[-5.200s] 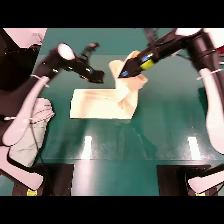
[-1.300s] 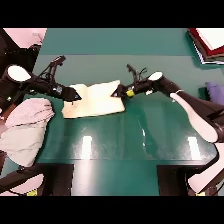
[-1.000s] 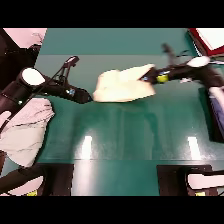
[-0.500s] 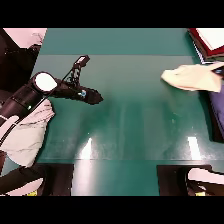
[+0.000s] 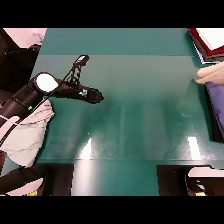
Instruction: Fold the shirts.
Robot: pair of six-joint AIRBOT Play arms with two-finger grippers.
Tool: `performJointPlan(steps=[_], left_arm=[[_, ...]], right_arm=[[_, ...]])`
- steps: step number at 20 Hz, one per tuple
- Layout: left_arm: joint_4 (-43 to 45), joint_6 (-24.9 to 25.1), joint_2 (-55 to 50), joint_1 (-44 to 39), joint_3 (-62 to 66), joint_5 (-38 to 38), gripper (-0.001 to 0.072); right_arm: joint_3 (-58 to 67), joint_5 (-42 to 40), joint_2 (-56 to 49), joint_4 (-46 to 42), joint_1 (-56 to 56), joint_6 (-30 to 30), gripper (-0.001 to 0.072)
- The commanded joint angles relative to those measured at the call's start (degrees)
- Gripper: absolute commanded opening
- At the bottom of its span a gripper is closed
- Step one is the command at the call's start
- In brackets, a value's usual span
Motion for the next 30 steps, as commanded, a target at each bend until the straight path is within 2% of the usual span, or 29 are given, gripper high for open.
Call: performJointPlan(steps=[1, 5, 12, 15, 16, 17, 18, 23, 27, 28, 29, 30], left_arm=[[0.2, -0.1, 0.0, 0.0, 0.0, 0.7, 0.0023], [0.2, -0.1, 0.0, 0.0, 0.0, 0.5, 0.0023], [0.3, 0.4, 0.0, 0.0, 0.0, -0.9, 0.0023], [0.2, 0.6, 0.0, 0.0, 0.0, -1.1, 0.0023], [0.2, 1.6, 0.0, 0.0, 0.0, -1.3, 0.0023], [0.2, 2.0, 0.0, 0.0, 0.0, -1.7, 0.0023], [0.2, 2.0, 0.0, 0.0, 0.0, -2.3, 0.0023], [0.2, 2.4, 0.0, 0.0, 0.0, -4.6, 0.0024], [0.2, 3.0, 0.0, 0.0, 0.0, -3.8, 0.0023], [0.2, 3.0, 0.0, 0.0, 0.0, -4.0, 0.0023], [0.2, 3.0, 0.0, 0.0, 0.0, -4.2, 0.0024], [0.2, 3.0, 0.0, 0.0, 0.0, -4.2, 0.0023]], right_arm=[[8.1, 4.7, -0.4, 0.4, -1.8, 0.1, 0.0012], [8.6, 10.2, 1.5, -3.3, -4.0, 1.2, 0.0012], [-13.5, 13.0, 15.3, -11.0, -14.3, 2.0, 0.0014], [-23.9, 14.0, 22.0, -19.4, -19.1, 2.0, 0.0022], [-27.0, 13.9, 24.0, -21.9, -20.2, 2.0, 0.0159], [-30.0, 13.8, 25.9, -24.1, -21.4, 2.0, 0.0438], [-32.2, 13.7, 27.4, -25.4, -22.3, 2.0, 0.0568], [-35.2, 13.4, 32.1, -24.7, -22.7, 2.0, 0.0575], [-35.2, 13.6, 32.2, -16.5, -9.5, 4.4, 0.0574], [-35.2, 13.7, 31.9, -14.5, -4.2, 4.4, 0.0552], [-35.2, 13.3, 31.7, -14.1, 1.1, 4.4, 0.0490], [-35.2, 12.6, 31.5, -14.4, 7.0, 4.4, 0.0371]])
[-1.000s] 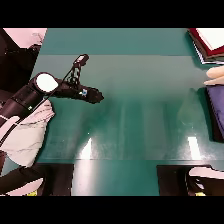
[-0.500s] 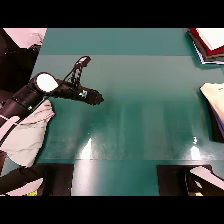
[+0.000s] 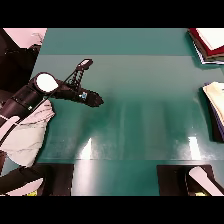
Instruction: Fold the shirts.
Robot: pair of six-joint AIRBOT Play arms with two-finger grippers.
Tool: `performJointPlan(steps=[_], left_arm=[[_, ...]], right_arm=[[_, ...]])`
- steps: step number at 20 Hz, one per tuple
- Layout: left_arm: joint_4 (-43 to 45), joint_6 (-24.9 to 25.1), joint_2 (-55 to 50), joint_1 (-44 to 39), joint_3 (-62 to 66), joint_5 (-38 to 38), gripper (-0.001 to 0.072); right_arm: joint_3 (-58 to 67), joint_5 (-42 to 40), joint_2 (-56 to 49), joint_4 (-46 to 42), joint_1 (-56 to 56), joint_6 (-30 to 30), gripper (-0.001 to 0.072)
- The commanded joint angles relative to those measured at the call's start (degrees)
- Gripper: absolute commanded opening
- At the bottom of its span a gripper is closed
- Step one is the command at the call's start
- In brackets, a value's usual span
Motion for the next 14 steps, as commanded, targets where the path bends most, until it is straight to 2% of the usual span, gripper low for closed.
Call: performJointPlan(steps=[1, 2, 3, 6, 8, 14], left_arm=[[0.0, 0.1, 0.0, 0.0, 0.0, 0.1, 0.0023], [0.0, 0.1, 0.0, 0.0, 0.0, 0.4, 0.0023], [0.0, 0.1, 0.0, 0.0, 0.0, 0.7, 0.0023], [-0.1, 0.1, 0.0, 0.0, 0.0, 0.7, 0.0023], [-0.1, 0.1, 0.0, 0.0, 0.0, 0.7, 0.0023], [-0.1, 0.1, 0.0, 0.0, 0.0, 0.7, 0.0023]], right_arm=[[-0.2, -1.8, -0.4, 2.6, 17.2, 0.5, 0.0199], [-0.2, -3.3, -0.6, 2.4, 22.3, 0.5, 0.0037], [-0.2, -4.7, -0.9, 2.4, 26.5, 0.4, 0.0015], [-0.2, -8.8, -2.0, -0.8, 36.4, -0.1, 0.0015], [-0.2, -8.2, -3.1, -2.0, 40.1, -0.1, 0.0015], [-0.2, -6.7, -5.4, -1.9, 43.1, -0.1, 0.0015]])
